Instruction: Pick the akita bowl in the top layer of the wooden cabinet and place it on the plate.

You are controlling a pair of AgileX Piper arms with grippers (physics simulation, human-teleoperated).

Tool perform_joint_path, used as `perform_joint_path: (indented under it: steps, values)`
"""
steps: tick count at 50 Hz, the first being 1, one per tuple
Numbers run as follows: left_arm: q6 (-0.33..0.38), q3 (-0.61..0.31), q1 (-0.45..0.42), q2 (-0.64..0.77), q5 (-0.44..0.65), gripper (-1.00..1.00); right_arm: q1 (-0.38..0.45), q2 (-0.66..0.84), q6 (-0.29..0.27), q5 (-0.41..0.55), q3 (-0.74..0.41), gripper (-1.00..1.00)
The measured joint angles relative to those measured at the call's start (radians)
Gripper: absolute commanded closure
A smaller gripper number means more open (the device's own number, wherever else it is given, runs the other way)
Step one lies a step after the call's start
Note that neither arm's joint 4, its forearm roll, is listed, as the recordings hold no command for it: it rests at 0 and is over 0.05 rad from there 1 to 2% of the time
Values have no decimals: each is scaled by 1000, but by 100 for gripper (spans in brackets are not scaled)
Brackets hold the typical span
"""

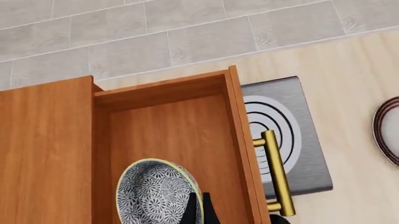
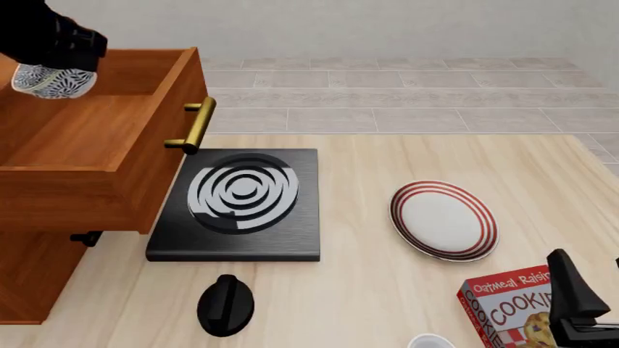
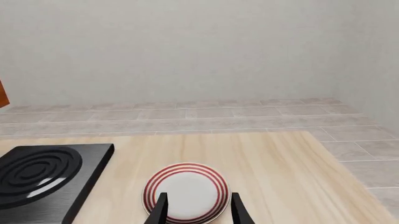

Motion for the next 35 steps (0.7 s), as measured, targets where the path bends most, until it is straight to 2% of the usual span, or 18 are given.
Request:
perform_joint_path:
  steps: [20,35]
  values:
    - [9,-127,-49,33,42,100,1,0,-2,0,0,-100]
    - [27,-177,-119,68,42,100,2,0,-4,0,1,-100]
